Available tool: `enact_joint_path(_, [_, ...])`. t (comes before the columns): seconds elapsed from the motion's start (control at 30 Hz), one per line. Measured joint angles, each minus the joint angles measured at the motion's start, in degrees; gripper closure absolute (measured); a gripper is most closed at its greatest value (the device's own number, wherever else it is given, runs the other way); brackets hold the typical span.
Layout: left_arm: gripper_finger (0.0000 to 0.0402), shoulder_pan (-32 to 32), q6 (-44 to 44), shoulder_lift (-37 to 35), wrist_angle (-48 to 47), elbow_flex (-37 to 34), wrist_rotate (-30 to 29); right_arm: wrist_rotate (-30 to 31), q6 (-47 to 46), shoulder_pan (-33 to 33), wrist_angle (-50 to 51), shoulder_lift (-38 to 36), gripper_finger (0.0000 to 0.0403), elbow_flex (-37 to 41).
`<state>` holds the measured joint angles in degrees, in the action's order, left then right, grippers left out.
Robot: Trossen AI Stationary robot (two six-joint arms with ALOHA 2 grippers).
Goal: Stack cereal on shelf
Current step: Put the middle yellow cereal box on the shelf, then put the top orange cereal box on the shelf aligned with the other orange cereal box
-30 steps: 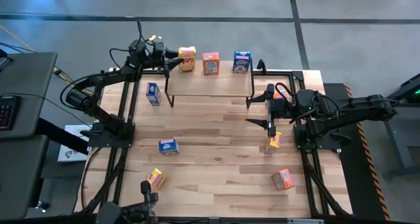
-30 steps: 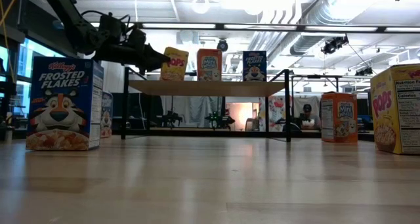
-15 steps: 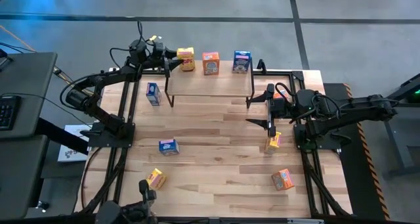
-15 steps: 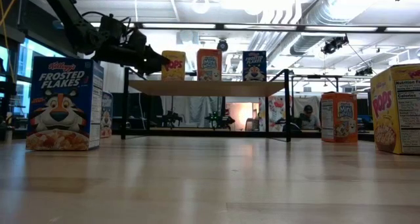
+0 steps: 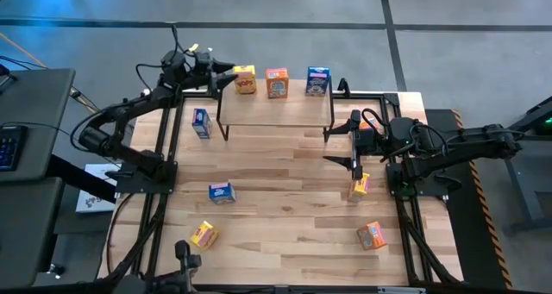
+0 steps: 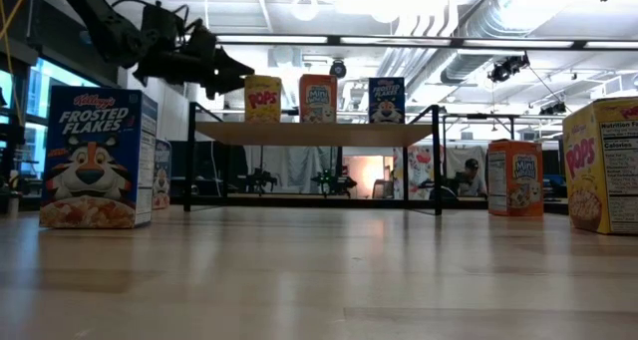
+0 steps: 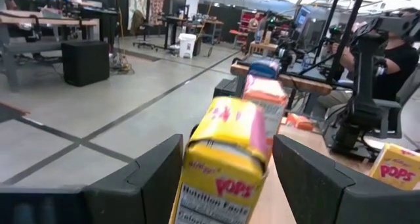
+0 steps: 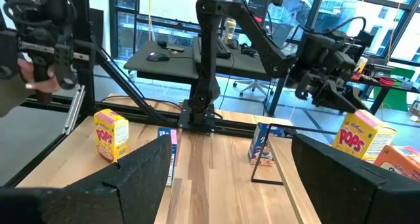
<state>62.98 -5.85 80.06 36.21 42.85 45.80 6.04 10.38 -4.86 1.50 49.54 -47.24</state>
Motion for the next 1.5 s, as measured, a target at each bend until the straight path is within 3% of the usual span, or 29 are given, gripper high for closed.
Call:
enact_joint_path(0.37, [0.0174, 0.00, -2.95, -8.28, -0.83, 0.00, 0.14, 0.00, -0.59, 0.00, 0.00, 0.00, 0.0095, 0.00])
enact_joint_path(0.63, [0.0174, -0.35, -7.88, -12.70, -0.81, 0.00, 0.16, -0.29, -7.60, 0.00, 0.53, 0.00, 0.0095, 0.00])
enact_joint_path(1.03, [0.0174, -9.11, -9.11, -16.45, 1.86, 0.00, -0.14, -0.48, -10.42, 0.00, 1.31, 0.00, 0.0095, 0.00])
enact_joint_path(1.2, [0.0174, -13.01, -11.02, -17.26, 1.81, 0.00, -0.50, 0.10, -6.48, 0.00, 1.31, 0.00, 0.0095, 0.00])
enact_joint_path(1.33, [0.0174, -15.50, -11.93, -17.54, 1.83, 0.00, -0.50, 5.12, 0.83, 0.00, 2.89, -0.50, 0.0095, 0.00])
enact_joint_path(1.5, [0.0174, -17.35, -12.02, -17.54, 1.76, 0.00, -0.50, 19.37, 7.59, 1.69, 9.56, -0.83, 0.0095, -1.48])
